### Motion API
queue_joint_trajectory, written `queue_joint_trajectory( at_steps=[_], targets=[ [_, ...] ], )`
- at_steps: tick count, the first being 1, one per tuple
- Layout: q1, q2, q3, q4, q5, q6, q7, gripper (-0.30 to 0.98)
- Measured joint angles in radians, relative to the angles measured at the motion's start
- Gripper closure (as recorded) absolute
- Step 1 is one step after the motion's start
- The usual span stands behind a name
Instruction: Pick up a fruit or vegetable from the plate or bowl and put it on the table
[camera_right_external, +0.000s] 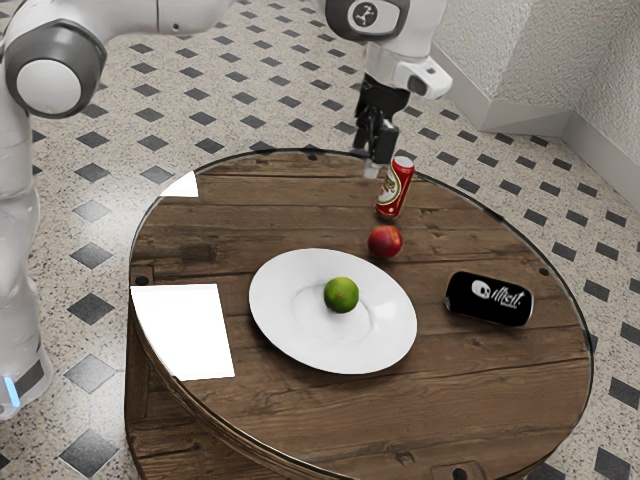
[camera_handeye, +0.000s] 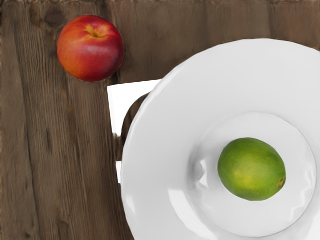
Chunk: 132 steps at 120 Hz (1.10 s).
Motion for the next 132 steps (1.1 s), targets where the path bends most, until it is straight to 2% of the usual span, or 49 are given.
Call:
queue_joint_trajectory(
  at_steps=[47,58,67,87,112,132],
  targets=[
    [0.002,-0.021,-0.002,-0.009,-0.005,0.024,-0.006,0.00],
    [-0.008,-0.200,-0.004,-0.292,-0.008,0.068,-0.001,0.00],
    [-0.005,-0.242,-0.024,-0.399,-0.006,0.108,0.019,0.00],
    [-0.017,-0.182,-0.131,-0.434,-0.001,0.188,0.065,0.00],
    [-0.028,-0.074,-0.142,-0.436,0.023,0.272,0.107,0.00],
    [-0.044,-0.038,-0.142,-0.441,0.029,0.312,0.132,0.00]
  ],
)
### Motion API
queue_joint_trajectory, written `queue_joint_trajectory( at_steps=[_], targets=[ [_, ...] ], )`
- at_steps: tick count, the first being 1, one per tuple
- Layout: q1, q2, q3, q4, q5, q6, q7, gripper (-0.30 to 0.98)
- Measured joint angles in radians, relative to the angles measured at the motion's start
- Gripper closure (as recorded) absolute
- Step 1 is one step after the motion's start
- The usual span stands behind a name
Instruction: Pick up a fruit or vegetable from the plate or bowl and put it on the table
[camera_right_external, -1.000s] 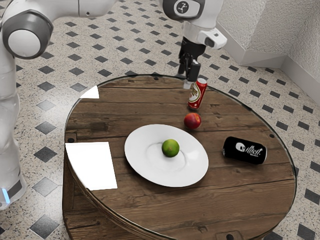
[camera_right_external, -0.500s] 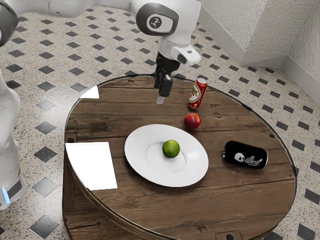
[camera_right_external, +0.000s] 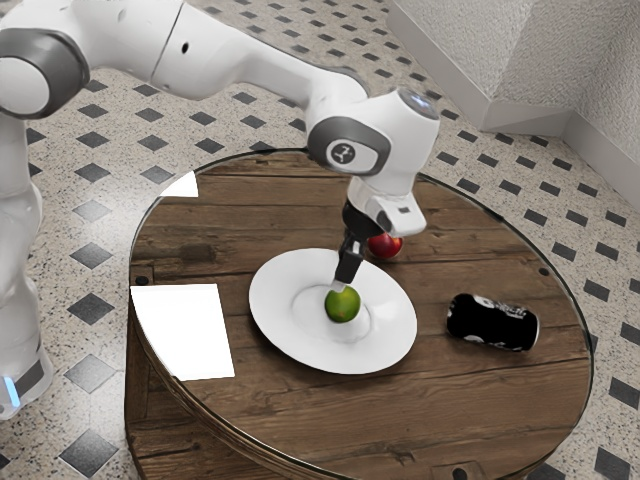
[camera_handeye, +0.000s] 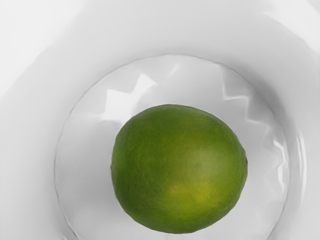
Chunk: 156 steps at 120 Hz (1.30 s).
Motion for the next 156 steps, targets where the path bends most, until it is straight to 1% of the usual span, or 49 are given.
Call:
queue_joint_trajectory(
  at_steps=[15,71,108,156],
  targets=[
    [-0.010,0.005,0.000,-0.029,0.001,0.030,0.015,0.00],
    [-0.022,0.062,-0.014,-0.031,-0.027,0.089,0.051,0.00],
    [-0.022,0.091,-0.015,-0.024,-0.071,0.131,0.061,0.00],
    [-0.024,0.116,-0.017,-0.025,-0.072,0.145,0.067,0.00]
  ],
)
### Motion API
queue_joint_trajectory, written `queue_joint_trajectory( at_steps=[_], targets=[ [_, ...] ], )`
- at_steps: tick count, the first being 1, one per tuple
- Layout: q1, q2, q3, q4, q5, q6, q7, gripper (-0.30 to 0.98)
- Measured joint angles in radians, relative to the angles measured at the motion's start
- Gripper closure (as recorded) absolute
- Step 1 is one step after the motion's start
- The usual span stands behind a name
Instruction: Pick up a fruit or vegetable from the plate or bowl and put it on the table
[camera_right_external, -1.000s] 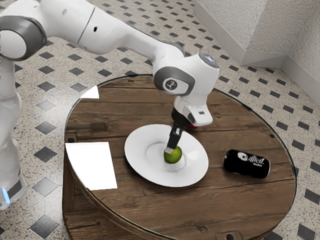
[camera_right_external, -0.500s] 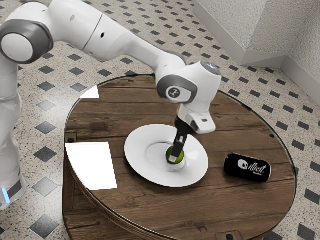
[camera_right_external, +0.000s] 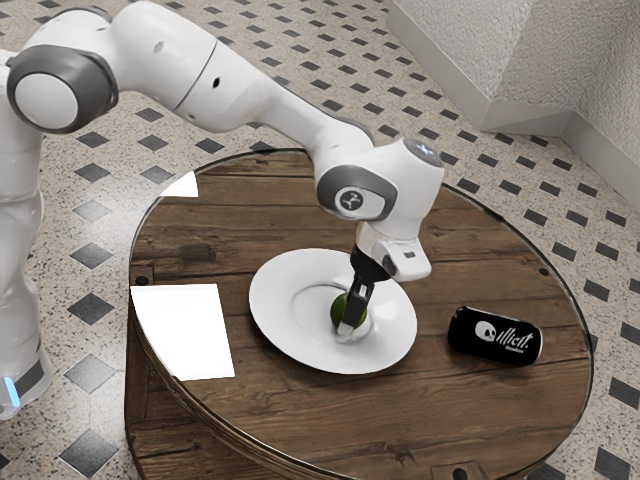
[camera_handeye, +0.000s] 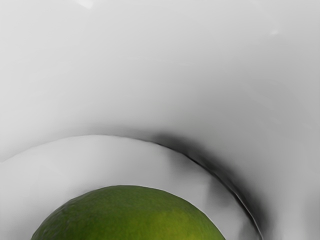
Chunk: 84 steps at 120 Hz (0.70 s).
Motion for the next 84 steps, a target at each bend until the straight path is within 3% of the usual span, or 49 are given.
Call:
queue_joint_trajectory(
  at_steps=[21,38,66,73,84],
  targets=[
    [0.002,0.000,0.001,-0.002,0.011,-0.001,0.002,0.01],
    [0.001,0.000,0.002,-0.005,0.016,-0.002,-0.006,0.27],
    [0.004,-0.020,-0.001,0.024,0.035,-0.001,-0.018,0.39],
    [0.008,-0.027,-0.015,0.078,0.042,-0.013,-0.018,0.39],
    [0.020,-0.007,-0.115,0.142,0.049,-0.027,-0.019,0.39]
  ],
)
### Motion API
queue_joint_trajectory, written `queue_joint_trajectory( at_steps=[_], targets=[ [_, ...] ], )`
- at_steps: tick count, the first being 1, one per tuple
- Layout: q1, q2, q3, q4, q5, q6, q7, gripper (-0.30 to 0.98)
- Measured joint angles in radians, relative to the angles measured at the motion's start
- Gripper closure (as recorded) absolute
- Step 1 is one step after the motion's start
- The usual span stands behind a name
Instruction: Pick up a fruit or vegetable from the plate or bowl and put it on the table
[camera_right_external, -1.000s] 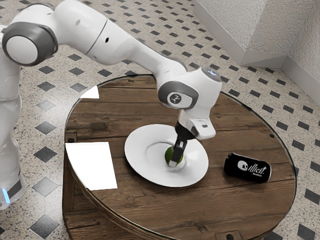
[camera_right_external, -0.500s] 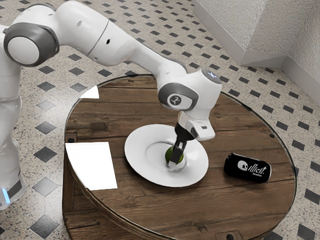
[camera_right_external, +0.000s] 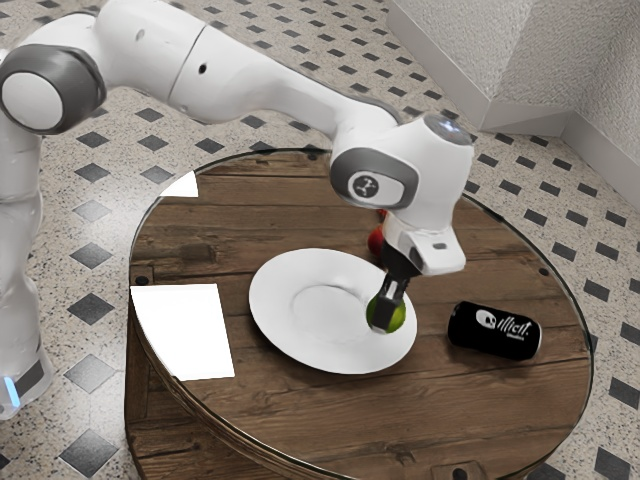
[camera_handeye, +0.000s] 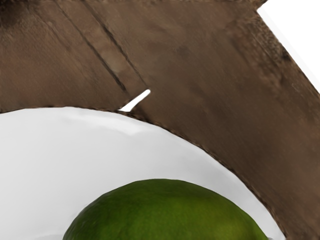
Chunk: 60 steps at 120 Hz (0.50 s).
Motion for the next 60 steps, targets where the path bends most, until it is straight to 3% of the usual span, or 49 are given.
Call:
queue_joint_trajectory(
  at_steps=[20,31,45,60],
  targets=[
    [-0.101,0.225,-0.039,0.330,0.045,-0.076,0.000,0.39],
    [-0.110,0.253,-0.041,0.360,0.060,-0.106,0.001,0.39],
    [-0.115,0.258,-0.040,0.364,0.064,-0.136,0.004,0.18],
    [-0.115,0.259,-0.040,0.362,0.065,-0.155,0.007,0.07]
  ],
)
